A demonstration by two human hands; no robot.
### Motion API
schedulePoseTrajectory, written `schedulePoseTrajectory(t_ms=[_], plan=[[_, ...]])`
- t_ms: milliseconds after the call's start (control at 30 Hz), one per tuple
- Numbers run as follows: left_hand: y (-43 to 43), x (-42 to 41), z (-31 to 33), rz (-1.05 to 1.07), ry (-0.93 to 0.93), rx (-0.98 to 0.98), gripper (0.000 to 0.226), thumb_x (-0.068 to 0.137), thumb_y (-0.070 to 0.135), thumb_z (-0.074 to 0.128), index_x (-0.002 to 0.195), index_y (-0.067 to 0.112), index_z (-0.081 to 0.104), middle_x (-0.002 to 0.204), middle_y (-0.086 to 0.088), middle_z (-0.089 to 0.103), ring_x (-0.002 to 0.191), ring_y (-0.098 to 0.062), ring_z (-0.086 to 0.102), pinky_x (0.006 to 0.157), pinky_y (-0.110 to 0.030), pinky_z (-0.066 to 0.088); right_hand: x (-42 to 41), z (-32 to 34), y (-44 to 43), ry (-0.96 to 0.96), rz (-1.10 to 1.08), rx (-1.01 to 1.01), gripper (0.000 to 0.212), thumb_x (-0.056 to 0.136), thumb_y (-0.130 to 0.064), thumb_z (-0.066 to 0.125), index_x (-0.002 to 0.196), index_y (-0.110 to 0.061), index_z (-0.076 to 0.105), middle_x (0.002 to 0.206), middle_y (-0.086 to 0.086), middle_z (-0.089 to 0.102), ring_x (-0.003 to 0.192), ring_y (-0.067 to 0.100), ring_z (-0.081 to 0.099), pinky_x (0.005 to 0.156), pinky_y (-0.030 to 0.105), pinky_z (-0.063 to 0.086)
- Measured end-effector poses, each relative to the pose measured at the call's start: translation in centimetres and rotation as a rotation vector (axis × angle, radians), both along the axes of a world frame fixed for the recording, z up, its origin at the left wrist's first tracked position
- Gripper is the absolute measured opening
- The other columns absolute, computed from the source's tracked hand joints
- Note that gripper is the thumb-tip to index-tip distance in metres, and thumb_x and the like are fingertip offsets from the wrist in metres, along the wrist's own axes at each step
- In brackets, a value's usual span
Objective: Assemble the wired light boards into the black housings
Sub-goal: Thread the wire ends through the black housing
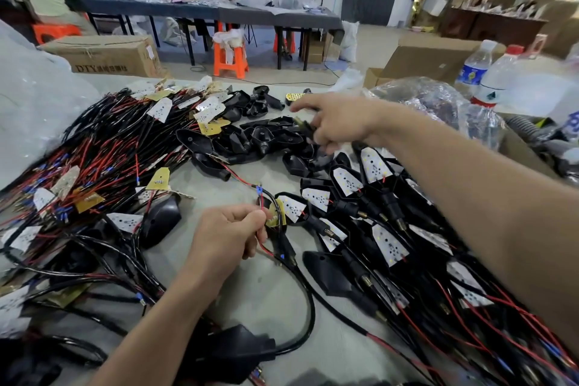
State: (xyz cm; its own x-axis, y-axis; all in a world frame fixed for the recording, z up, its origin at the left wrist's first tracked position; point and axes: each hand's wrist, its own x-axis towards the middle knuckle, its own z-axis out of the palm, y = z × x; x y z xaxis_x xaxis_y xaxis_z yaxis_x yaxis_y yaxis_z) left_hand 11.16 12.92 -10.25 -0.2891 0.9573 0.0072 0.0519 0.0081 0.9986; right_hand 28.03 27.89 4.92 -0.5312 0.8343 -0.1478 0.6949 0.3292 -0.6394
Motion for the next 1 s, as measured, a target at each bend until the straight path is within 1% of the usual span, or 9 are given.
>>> schedulePoseTrajectory(t_ms=[200, 300, 367, 567, 733, 800, 900, 967, 1000], plan=[[-0.4, 0.0, -0.1, 0.062, 0.098, 0.005, 0.021, 0.093, 0.005, 0.065, 0.110, 0.017, 0.066, 0.063, -0.011, 0.072, 0.044, -0.017, 0.051, 0.042, -0.024, 0.040, -3.2, -4.8, -7.6, 0.700, -0.093, -0.267, 0.027, 0.092, 0.008, 0.061, 0.109, -0.013, 0.058, 0.075, 0.010, 0.059, 0.057, 0.027, 0.064, 0.053, 0.033, 0.056], [-0.5, 0.0, -0.2, 0.079, 0.132, -0.011, 0.019, 0.094, 0.006, 0.064, 0.110, 0.015, 0.059, 0.065, -0.012, 0.073, 0.046, -0.020, 0.055, 0.045, -0.026, 0.043, -3.7, -8.3, -9.4, 0.923, -0.241, -0.250, 0.022, 0.091, 0.004, 0.064, 0.106, -0.012, 0.060, 0.067, 0.000, 0.063, 0.058, 0.021, 0.060, 0.050, 0.024, 0.045], [-0.6, 0.1, -0.3, 0.076, 0.125, -0.038, 0.017, 0.094, 0.005, 0.063, 0.106, 0.013, 0.055, 0.064, -0.012, 0.072, 0.044, -0.019, 0.055, 0.042, -0.025, 0.044, -3.9, -10.0, -10.0, 1.016, -0.310, -0.264, 0.025, 0.091, 0.006, 0.062, 0.108, -0.012, 0.061, 0.070, 0.003, 0.064, 0.055, 0.016, 0.057, 0.049, 0.022, 0.041], [-0.8, 0.3, -0.1, -0.014, 0.282, -0.048, 0.012, 0.091, 0.010, 0.066, 0.082, 0.015, 0.060, 0.063, -0.006, 0.073, 0.046, -0.017, 0.058, 0.050, -0.027, 0.044, -3.2, -13.3, -10.5, 1.070, -0.404, -0.294, 0.027, 0.091, 0.009, 0.058, 0.106, -0.013, 0.060, 0.078, 0.013, 0.060, 0.057, 0.018, 0.058, 0.054, 0.026, 0.049], [-1.3, 0.4, 0.1, 0.219, 0.679, -0.010, 0.005, 0.083, 0.045, 0.071, 0.081, 0.045, 0.067, 0.075, 0.027, 0.067, 0.075, 0.004, 0.060, 0.059, -0.024, 0.038, -2.8, -13.7, -10.0, 1.129, -0.416, -0.309, 0.024, 0.094, 0.009, 0.054, 0.106, -0.012, 0.057, 0.080, 0.014, 0.061, 0.059, 0.020, 0.061, 0.056, 0.025, 0.053], [-1.4, 0.3, 0.4, 0.274, 0.744, 0.034, 0.008, 0.082, 0.052, 0.069, 0.078, 0.045, 0.070, 0.085, 0.036, 0.064, 0.086, 0.009, 0.056, 0.066, -0.018, 0.038, -2.7, -13.6, -9.9, 1.184, -0.413, -0.354, 0.021, 0.097, 0.007, 0.054, 0.108, -0.011, 0.056, 0.075, 0.010, 0.063, 0.059, 0.020, 0.063, 0.056, 0.025, 0.053], [-1.2, 0.3, 0.3, 0.267, 0.780, 0.153, 0.014, 0.091, 0.037, 0.072, 0.078, 0.037, 0.073, 0.099, 0.026, 0.059, 0.096, 0.002, 0.046, 0.084, -0.017, 0.030, -2.7, -13.3, -9.8, 1.275, -0.426, -0.434, 0.017, 0.099, 0.005, 0.053, 0.108, -0.010, 0.056, 0.063, -0.001, 0.064, 0.056, 0.018, 0.062, 0.053, 0.024, 0.052], [-1.2, 0.3, 0.3, 0.188, 0.682, 0.160, 0.022, 0.099, 0.032, 0.062, 0.079, 0.030, 0.070, 0.095, 0.016, 0.064, 0.089, -0.006, 0.053, 0.078, -0.024, 0.038, -2.6, -13.2, -9.8, 1.311, -0.442, -0.461, 0.016, 0.100, 0.004, 0.054, 0.106, -0.010, 0.056, 0.060, -0.004, 0.063, 0.053, 0.018, 0.061, 0.051, 0.023, 0.050], [-1.2, 0.4, 0.3, 0.127, 0.512, 0.156, 0.027, 0.102, 0.029, 0.056, 0.079, 0.029, 0.070, 0.089, 0.009, 0.069, 0.079, -0.008, 0.057, 0.071, -0.025, 0.043, -2.6, -13.1, -9.8, 1.317, -0.444, -0.467, 0.015, 0.100, 0.004, 0.054, 0.105, -0.010, 0.056, 0.060, -0.005, 0.063, 0.053, 0.018, 0.061, 0.051, 0.023, 0.049]])
